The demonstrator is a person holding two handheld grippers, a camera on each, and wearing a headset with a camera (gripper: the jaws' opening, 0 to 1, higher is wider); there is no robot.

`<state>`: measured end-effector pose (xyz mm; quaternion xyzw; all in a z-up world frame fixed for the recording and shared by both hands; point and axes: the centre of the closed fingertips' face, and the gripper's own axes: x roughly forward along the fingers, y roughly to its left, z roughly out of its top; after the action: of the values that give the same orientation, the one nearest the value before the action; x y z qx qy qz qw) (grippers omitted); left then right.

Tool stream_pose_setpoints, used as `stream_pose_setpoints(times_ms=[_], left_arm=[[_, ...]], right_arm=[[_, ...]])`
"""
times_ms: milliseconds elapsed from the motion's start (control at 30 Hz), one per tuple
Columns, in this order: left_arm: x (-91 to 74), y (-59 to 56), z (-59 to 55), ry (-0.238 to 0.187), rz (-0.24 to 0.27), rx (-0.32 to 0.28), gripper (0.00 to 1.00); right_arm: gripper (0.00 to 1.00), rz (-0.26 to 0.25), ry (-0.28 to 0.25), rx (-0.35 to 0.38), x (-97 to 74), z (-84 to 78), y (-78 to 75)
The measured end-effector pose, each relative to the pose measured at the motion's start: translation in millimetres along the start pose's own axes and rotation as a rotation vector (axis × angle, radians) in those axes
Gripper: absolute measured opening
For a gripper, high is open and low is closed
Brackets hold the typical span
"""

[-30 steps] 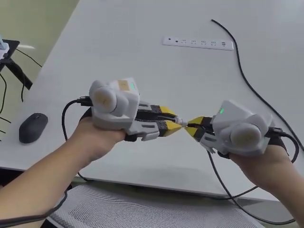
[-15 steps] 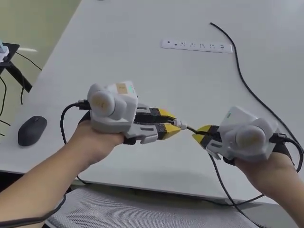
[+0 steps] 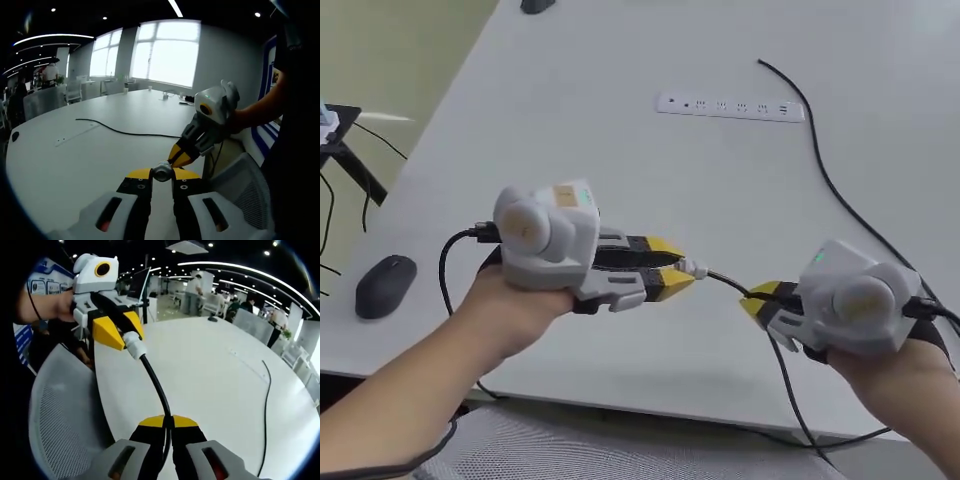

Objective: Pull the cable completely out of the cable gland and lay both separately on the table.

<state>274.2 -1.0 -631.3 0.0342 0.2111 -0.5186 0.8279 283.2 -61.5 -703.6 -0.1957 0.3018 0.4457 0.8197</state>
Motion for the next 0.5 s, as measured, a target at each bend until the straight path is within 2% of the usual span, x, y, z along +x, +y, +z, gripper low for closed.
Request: stream_pose_setpoints(times_ms=[367, 500], left_arm=[[-0.5, 1.7, -0.3, -0.002, 0.016, -0.007, 0.15], [-1.6, 2.1, -4.1, 0.007, 0.025, -0.007, 0.15]], right_arm=[[0.00, -0.004, 0.019, -0.001, -2.2, -10.0, -4.2], [0.00, -0.016, 0.030, 0.006, -2.4, -15.7, -10.2]])
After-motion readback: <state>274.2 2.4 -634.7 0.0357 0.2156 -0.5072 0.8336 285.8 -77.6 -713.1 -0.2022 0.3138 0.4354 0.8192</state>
